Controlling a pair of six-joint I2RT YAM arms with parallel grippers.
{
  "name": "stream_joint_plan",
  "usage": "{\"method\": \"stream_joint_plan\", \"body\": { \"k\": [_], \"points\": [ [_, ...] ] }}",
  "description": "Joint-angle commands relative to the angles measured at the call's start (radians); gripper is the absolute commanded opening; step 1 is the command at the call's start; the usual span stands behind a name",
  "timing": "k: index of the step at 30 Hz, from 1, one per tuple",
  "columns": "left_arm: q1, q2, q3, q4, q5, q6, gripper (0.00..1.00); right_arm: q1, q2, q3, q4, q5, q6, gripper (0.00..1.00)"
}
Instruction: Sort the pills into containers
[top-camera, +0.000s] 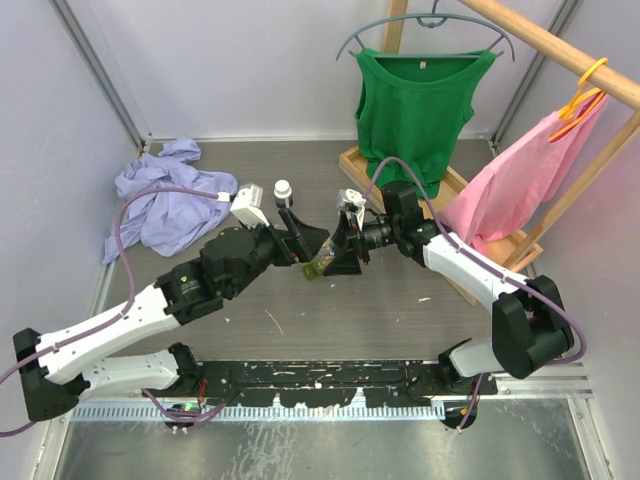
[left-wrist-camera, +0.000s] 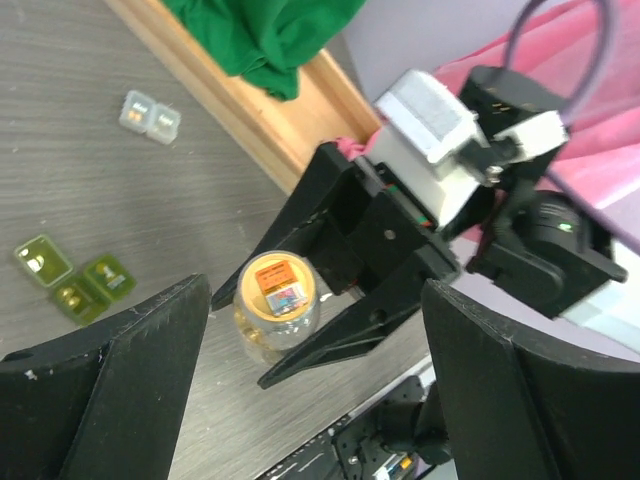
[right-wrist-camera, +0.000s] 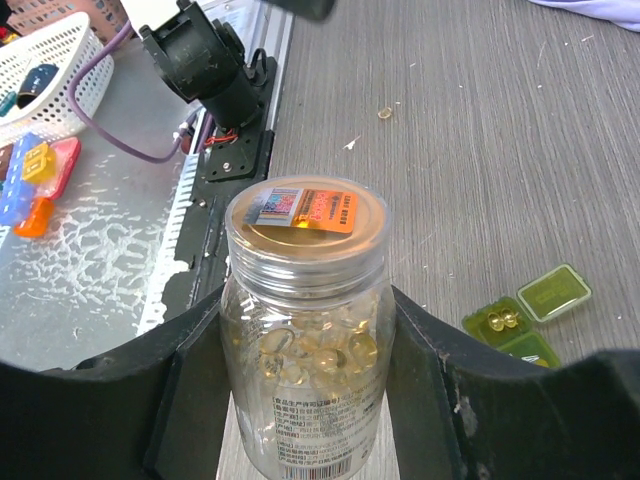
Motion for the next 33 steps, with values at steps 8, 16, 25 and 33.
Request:
{"method": "stream_joint_plan", "body": {
  "k": [8,16,25,33],
  "points": [
    [-0.045,0.164,0.137,-0.155,-0.150,-0.081,0.88,0.003,-0.028,0.057,0.005,0.015,-0.025,0.01],
    [-0.047,0.218,0.146,-0.105,-0.114,-0.093,0.75,0.002,-0.026,0.058,0.000,0.016,-0.028,0.01],
    [-0.047,0.233,0.140,-0.097,-0.109,-0.084,0.60,0.003,-0.026,0.059,-0.004,0.014,-0.030,0.01],
    [-0.046,0.228,0.119,-0.079,-0.089,-0.066,0.45,0.002,-0.023,0.059,-0.005,0.006,-0.028,0.01]
  ]
}}
